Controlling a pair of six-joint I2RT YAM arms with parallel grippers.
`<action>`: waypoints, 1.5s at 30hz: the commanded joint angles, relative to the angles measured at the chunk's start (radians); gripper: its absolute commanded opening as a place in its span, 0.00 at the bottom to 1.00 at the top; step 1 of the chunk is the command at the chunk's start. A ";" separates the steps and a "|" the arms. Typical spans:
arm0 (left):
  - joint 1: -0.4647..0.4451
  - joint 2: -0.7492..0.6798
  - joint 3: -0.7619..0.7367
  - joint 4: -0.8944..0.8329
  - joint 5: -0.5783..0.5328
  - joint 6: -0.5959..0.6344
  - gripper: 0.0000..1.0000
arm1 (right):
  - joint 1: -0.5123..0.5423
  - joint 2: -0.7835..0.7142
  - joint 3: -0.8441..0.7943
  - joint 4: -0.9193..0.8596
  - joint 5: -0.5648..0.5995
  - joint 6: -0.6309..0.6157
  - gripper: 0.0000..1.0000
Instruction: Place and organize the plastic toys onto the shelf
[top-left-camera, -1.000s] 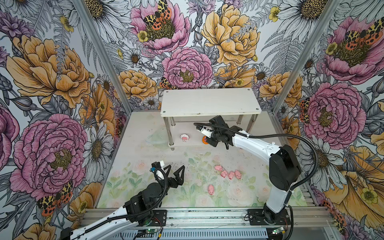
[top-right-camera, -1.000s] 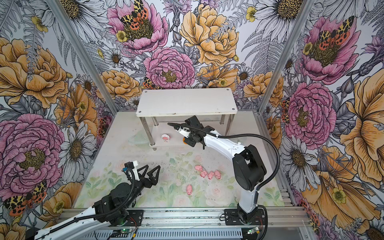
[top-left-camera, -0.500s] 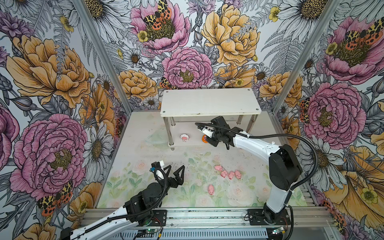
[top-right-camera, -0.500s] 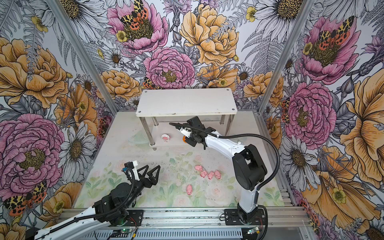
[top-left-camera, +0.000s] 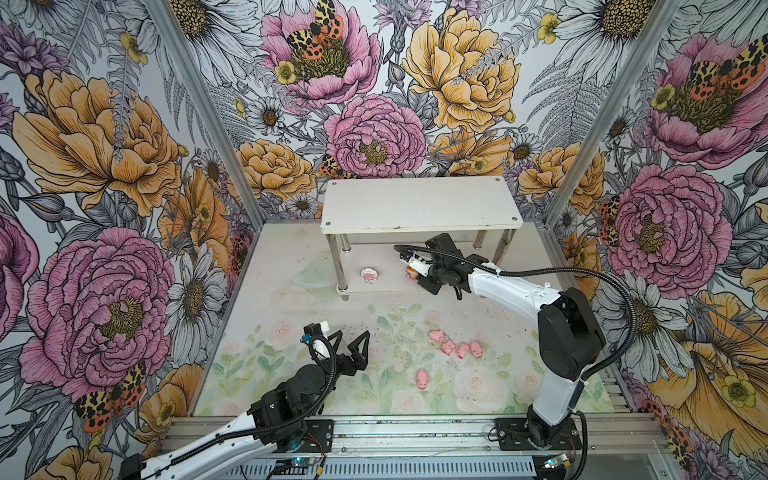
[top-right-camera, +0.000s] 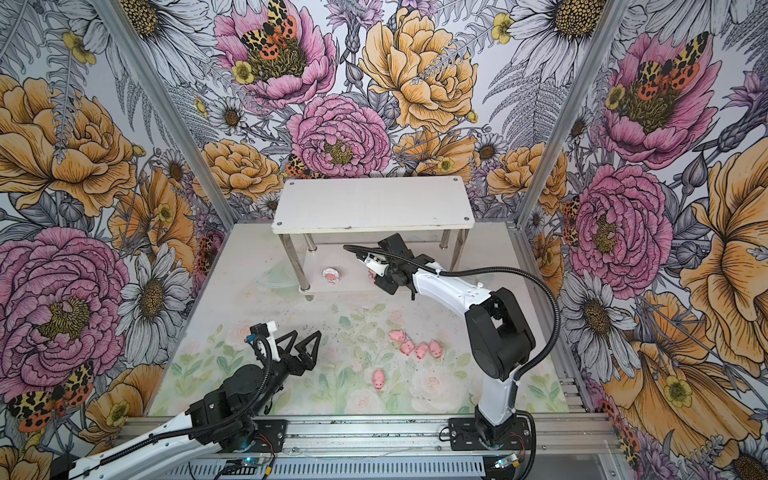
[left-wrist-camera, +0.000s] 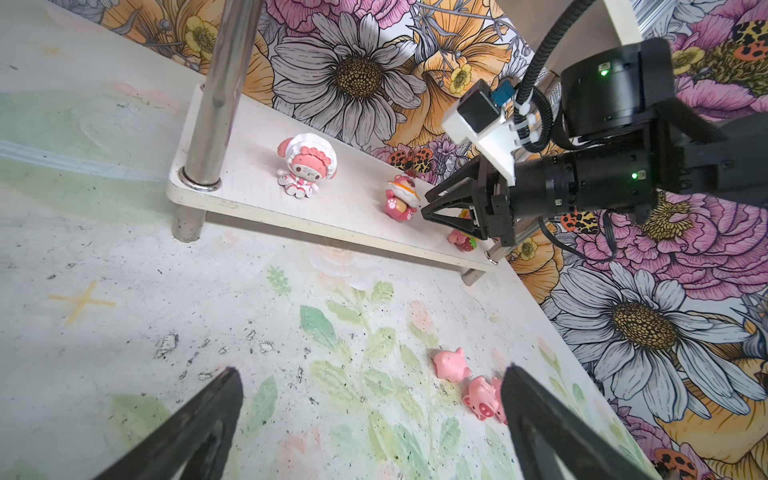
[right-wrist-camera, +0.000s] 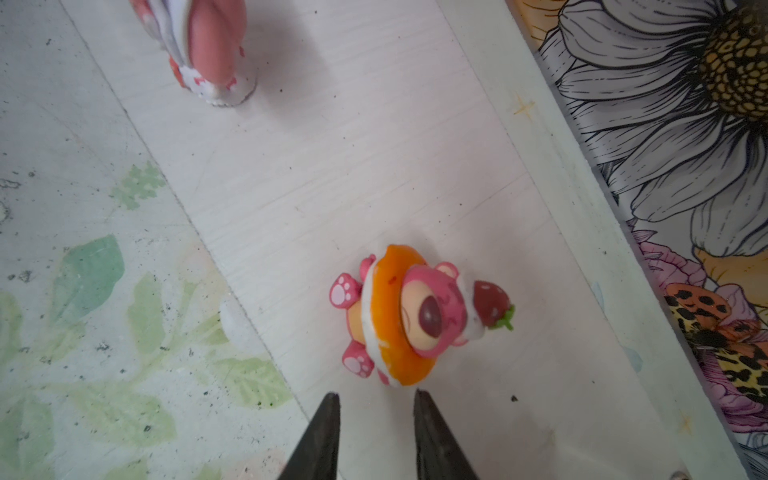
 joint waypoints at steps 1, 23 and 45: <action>0.009 0.009 -0.006 0.012 0.019 -0.006 0.99 | -0.002 -0.001 0.001 0.007 -0.015 0.015 0.33; 0.018 1.076 0.642 0.178 0.023 0.188 0.88 | -0.031 -0.695 -0.488 0.196 0.017 0.591 0.52; 0.256 1.831 1.411 -0.084 0.092 0.145 0.94 | -0.052 -0.897 -0.552 0.122 -0.031 0.650 0.54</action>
